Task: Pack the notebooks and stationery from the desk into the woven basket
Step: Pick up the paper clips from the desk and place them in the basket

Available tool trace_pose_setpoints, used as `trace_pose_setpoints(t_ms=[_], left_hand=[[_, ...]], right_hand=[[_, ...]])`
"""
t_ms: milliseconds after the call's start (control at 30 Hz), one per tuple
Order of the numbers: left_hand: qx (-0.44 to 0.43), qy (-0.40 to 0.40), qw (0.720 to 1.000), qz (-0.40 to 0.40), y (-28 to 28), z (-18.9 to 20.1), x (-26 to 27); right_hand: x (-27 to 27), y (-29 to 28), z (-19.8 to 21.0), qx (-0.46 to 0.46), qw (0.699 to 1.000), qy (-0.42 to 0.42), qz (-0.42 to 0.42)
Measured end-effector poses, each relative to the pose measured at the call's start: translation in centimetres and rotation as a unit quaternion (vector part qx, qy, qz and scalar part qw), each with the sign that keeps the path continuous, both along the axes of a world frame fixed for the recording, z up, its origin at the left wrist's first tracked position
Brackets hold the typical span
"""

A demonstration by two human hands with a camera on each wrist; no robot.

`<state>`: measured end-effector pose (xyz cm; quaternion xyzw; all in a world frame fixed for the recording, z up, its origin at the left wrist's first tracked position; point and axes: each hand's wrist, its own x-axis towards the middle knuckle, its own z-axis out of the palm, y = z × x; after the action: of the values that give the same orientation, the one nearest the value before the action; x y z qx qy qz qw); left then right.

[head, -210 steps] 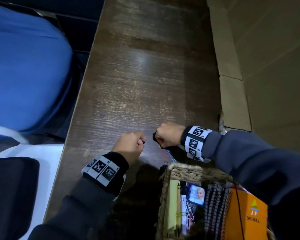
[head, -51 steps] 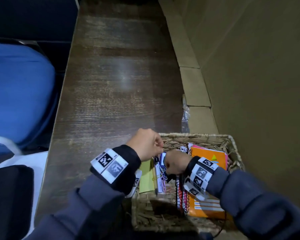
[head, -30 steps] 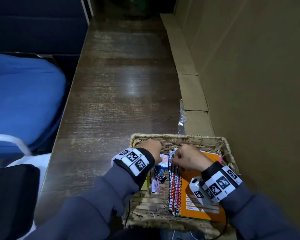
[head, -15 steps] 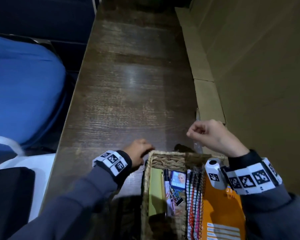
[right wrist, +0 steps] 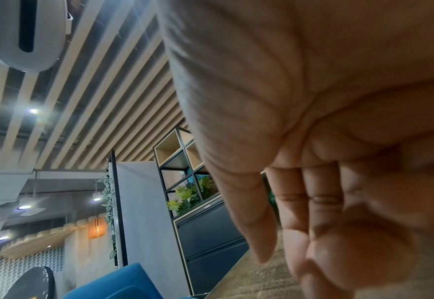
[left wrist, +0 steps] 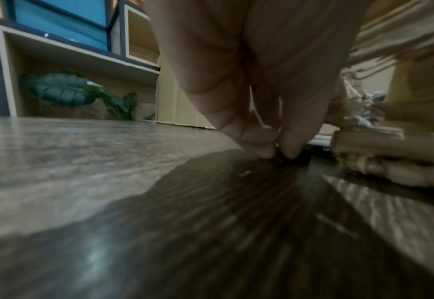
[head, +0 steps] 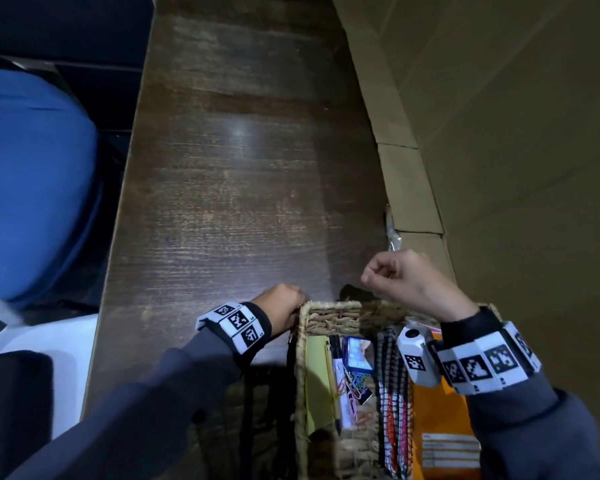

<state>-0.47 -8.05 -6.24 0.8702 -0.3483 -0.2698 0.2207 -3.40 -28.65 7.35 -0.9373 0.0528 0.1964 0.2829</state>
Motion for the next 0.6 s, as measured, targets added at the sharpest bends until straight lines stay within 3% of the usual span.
trace_pose_setpoints(t_ms=[167, 333, 467, 600], left_hand=[[0.041, -0.001, 0.999, 0.012, -0.2, 0.0, 0.0], [0.016, 0.021, 0.992, 0.125, 0.7, 1.7, 0.4], [-0.057, -0.002, 0.971, 0.234, 2.3, 6.1, 0.4], [-0.069, -0.061, 0.974, 0.209, 0.2, 12.7, -2.6]], right_hand=[[-1.6, -0.2, -0.3, -0.001, 1.000, 0.001, 0.000], [-3.7, -1.0, 0.0, -0.003, 1.000, 0.000, 0.000], [-5.9, -2.3, 0.1, -0.005, 1.000, -0.010, -0.015], [-8.0, -4.1, 0.0, 0.010, 1.000, -0.001, -0.027]])
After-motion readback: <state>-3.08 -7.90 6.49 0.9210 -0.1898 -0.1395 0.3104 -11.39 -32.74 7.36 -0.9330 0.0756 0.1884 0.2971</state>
